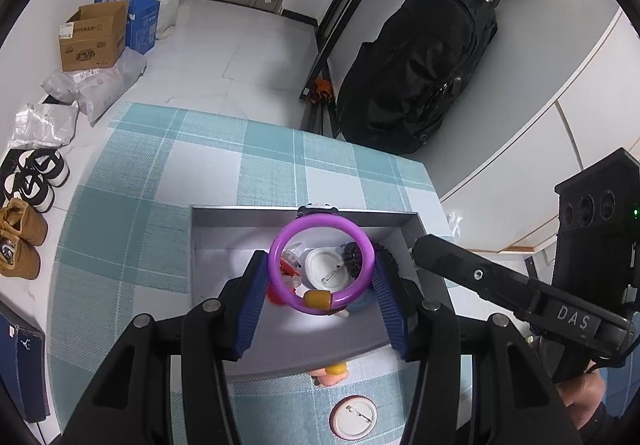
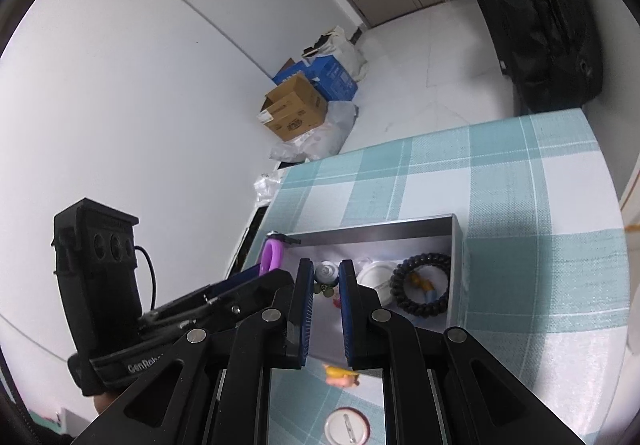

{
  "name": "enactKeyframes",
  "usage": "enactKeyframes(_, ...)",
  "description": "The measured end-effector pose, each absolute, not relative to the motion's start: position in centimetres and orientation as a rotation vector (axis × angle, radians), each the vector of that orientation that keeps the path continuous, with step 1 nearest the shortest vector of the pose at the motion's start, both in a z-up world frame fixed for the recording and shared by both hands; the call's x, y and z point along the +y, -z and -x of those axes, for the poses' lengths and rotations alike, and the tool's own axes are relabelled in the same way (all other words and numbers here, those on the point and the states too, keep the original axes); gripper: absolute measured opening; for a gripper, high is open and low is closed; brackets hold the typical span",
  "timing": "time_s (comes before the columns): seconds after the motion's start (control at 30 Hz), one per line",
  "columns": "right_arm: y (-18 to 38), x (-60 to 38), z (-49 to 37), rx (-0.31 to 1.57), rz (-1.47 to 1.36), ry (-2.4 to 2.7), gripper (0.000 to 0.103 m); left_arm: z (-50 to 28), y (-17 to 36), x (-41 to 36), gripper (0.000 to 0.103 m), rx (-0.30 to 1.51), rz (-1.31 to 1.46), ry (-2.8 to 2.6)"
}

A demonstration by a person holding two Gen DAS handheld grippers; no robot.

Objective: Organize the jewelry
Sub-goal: 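Carry the purple ring and small item with both tools over the box, then lower both held items into the box and open both tools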

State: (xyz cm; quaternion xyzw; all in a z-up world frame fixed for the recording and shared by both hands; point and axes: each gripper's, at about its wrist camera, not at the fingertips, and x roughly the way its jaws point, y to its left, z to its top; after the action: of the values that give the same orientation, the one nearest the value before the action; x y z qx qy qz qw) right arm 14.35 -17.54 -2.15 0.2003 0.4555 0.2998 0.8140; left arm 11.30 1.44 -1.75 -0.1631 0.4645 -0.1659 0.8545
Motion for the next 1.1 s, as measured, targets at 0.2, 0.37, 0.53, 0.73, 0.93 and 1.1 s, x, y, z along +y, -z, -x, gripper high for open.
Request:
enactKeyframes(0.2, 2.8, -17.9, -15.3, 0.995, -0.46, -0.614, 0.012, -12.1, 2.4, 1.3, 0.047, 1.005, 0.358, 0.348)
enactKeyframes(0.37, 3.0, -17.8, -15.6, 0.996, -0.454, -0.603, 0.012, -12.7, 3.0, 0.9, 0.047, 1.029, 0.359, 0.348)
enactKeyframes(0.53, 3.3, -17.6, -15.8, 1.002, -0.452, -0.592, 0.012, -12.8, 3.0, 0.7, 0.047, 1.03, 0.339, 0.339)
enactKeyframes(0.73, 3.9, -17.9, -16.0, 1.024, -0.468, -0.573, 0.015, -13.0, 3.0, 0.5, 0.047, 1.031, 0.329, 0.333)
enactKeyframes(0.93, 3.8, -17.7, -15.8, 1.018, -0.449, -0.562, 0.015, -13.1, 3.1, -0.3, 0.048, 1.044, 0.285, 0.348)
enactKeyframes(1.1, 2.8, -18.3, -15.4, 0.966, -0.451, -0.542, 0.039, -12.7, 2.7, -0.2, 0.049, 1.031, 0.257, 0.337)
